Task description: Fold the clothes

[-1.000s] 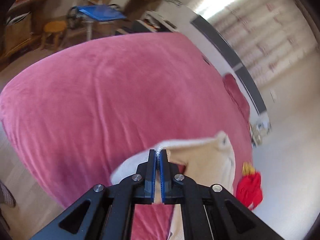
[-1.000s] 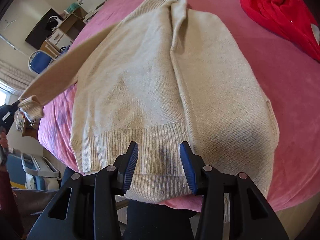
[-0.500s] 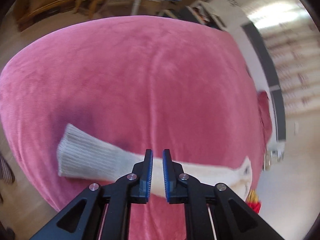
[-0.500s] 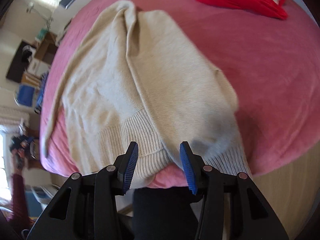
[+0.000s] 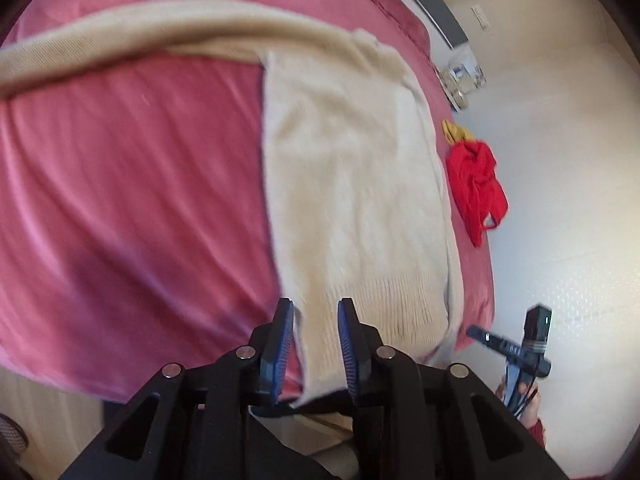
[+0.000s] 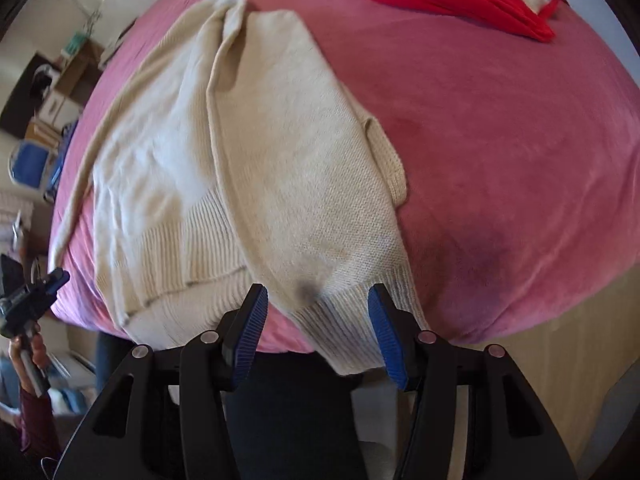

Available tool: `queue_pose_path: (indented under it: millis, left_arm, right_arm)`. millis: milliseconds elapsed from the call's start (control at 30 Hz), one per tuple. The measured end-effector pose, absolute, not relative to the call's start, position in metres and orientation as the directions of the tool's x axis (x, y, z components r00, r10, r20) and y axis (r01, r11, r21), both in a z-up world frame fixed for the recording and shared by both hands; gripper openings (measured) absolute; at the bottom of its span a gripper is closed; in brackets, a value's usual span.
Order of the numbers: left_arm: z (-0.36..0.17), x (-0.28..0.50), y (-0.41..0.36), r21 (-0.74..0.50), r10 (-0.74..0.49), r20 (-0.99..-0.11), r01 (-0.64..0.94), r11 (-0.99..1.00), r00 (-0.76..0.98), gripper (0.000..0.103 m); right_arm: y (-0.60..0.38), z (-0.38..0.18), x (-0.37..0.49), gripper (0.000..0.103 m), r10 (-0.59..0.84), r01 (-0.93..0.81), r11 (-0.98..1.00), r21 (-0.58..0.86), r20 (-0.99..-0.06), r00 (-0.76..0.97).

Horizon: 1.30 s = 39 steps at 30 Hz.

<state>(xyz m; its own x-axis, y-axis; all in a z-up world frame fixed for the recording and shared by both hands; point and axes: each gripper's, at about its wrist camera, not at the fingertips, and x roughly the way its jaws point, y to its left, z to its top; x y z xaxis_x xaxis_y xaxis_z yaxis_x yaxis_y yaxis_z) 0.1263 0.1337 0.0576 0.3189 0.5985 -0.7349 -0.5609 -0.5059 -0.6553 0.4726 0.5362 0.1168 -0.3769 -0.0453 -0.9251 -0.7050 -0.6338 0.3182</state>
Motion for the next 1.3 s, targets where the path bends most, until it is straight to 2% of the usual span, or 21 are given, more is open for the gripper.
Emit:
queue_pose_path:
  millis: [167, 467, 533, 567, 600, 733, 833, 933, 967, 1000, 1067, 1167, 1233, 1300]
  left_arm:
    - [0.038, 0.152, 0.138, -0.62, 0.572, -0.767, -0.563, -0.546, 0.29, 0.028]
    - [-0.001, 0.158, 0.157, -0.666, 0.579, -0.744, -0.433, -0.607, 0.333, 0.029]
    - [-0.006, 0.157, 0.158, -0.665, 0.588, -0.746, -0.408, -0.625, 0.314, 0.026]
    - [-0.005, 0.156, 0.156, -0.658, 0.593, -0.751, -0.397, -0.64, 0.289, 0.01]
    - [-0.004, 0.154, 0.153, -0.652, 0.598, -0.756, -0.385, -0.653, 0.265, 0.006]
    - [0.022, 0.145, 0.14, -0.658, 0.646, -0.739, -0.406, -0.634, 0.189, 0.003]
    - [0.056, 0.131, 0.12, -0.702, 0.706, -0.688, -0.401, -0.588, 0.169, 0.002]
    - [0.059, 0.132, 0.118, -0.762, 0.716, -0.636, -0.382, -0.523, 0.289, 0.008]
    - [0.05, 0.14, 0.124, -0.779, 0.698, -0.622, -0.368, -0.507, 0.356, 0.019]
    - [0.037, 0.149, 0.13, -0.789, 0.673, -0.614, -0.354, -0.503, 0.412, 0.024]
    - [0.009, 0.169, 0.139, -0.763, 0.606, -0.645, -0.344, -0.548, 0.465, 0.026]
    - [-0.017, 0.182, 0.138, -0.696, 0.56, -0.715, -0.344, -0.63, 0.418, 0.026]
    - [-0.019, 0.181, 0.129, -0.699, 0.587, -0.712, -0.303, -0.648, 0.386, 0.026]
    - [-0.005, 0.179, 0.12, -0.653, 0.587, -0.758, -0.348, -0.673, 0.286, 0.026]
  right_arm:
    - [0.541, 0.105, 0.476, 0.056, -0.108, -0.677, -0.609, 0.414, -0.889, -0.446]
    - [0.534, 0.107, 0.477, 0.056, -0.097, -0.653, -0.603, 0.458, -0.855, -0.51]
    - [0.532, 0.108, 0.476, 0.056, -0.084, -0.655, -0.604, 0.454, -0.854, -0.513]
    - [0.531, 0.108, 0.475, 0.056, -0.077, -0.654, -0.607, 0.451, -0.853, -0.517]
    - [0.53, 0.108, 0.474, 0.056, -0.067, -0.657, -0.61, 0.443, -0.855, -0.515]
    - [0.529, 0.108, 0.467, 0.056, -0.044, -0.659, -0.626, 0.417, -0.863, -0.503]
    - [0.53, 0.11, 0.464, 0.056, -0.022, -0.664, -0.635, 0.396, -0.868, -0.496]
    - [0.536, 0.113, 0.468, 0.056, -0.011, -0.673, -0.621, 0.402, -0.863, -0.505]
    - [0.539, 0.112, 0.47, 0.056, -0.03, -0.674, -0.604, 0.425, -0.858, -0.514]
    - [0.543, 0.108, 0.471, 0.056, -0.054, -0.677, -0.579, 0.454, -0.85, -0.524]
    - [0.546, 0.102, 0.471, 0.056, -0.066, -0.692, -0.548, 0.47, -0.849, -0.525]
    - [0.541, 0.101, 0.467, 0.056, -0.078, -0.684, -0.558, 0.471, -0.85, -0.522]
    - [0.536, 0.105, 0.465, 0.056, -0.077, -0.667, -0.59, 0.454, -0.855, -0.514]
    - [0.533, 0.109, 0.466, 0.056, -0.077, -0.652, -0.61, 0.45, -0.853, -0.517]
